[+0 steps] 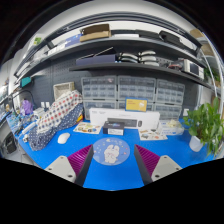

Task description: Arrange mouse

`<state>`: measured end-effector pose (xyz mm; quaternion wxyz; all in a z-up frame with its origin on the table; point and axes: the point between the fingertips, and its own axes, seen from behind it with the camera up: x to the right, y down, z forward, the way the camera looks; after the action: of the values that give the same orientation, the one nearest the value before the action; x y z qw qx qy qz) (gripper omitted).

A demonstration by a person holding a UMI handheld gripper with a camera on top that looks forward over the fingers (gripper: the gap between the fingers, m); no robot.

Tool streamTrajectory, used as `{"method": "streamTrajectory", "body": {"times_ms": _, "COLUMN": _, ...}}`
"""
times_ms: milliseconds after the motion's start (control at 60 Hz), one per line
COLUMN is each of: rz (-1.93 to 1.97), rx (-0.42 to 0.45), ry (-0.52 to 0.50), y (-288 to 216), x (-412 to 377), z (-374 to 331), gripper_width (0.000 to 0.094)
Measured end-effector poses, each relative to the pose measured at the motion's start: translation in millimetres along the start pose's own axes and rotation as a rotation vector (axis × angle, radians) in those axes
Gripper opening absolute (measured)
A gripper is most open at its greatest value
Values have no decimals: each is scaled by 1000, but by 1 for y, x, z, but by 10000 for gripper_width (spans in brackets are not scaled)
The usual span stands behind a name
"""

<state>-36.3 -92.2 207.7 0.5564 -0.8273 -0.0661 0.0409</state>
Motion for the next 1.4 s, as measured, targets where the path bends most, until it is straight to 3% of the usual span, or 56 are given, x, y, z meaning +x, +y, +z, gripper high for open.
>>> {"method": "streamTrajectory", "body": {"times_ms": 150, "rz": 0, "rx": -73, "ry": -5, "y": 39, "x": -33, "z": 9, "gripper_width": 832}}
{"method": "streamTrajectory", "body": {"times_ms": 500, "rz": -34, "rx": -228, "ry": -114, "y": 121, "x": -230, "z": 114, "gripper_width": 838}}
{"method": "streamTrajectory", "body": {"times_ms": 700, "rz": -26, "rx": -298, "ry": -118, "y": 127, "x": -305, "z": 199, "gripper_width": 839}}
{"method": "streamTrajectory", "body": {"times_ms": 1017, "rz": -2, "rx": -347, "ry": -32, "y": 104, "x": -343, "z": 309, "gripper_width": 824}}
{"method": "streamTrajectory", "body": {"times_ms": 1133, "rz": -7, "rx": -380, "ry": -12, "y": 105, "x": -346, "z": 330, "gripper_width": 763}}
{"method": "streamTrajectory", "body": {"times_ms": 1250, "rz": 12, "rx": -398, "ry": 11, "y": 103, "x": -343, "z": 338, "gripper_width": 627}}
{"method": "streamTrajectory", "body": {"times_ms": 1283, "rz": 19, "rx": -405, "ry": 12, "y": 103, "x": -341, "z": 339, "gripper_width": 489}}
{"method": "streamTrajectory", "body": {"times_ms": 1400, "rz": 18, "rx": -417, "ry": 11, "y": 103, "x": -340, "z": 338, "gripper_width": 421}}
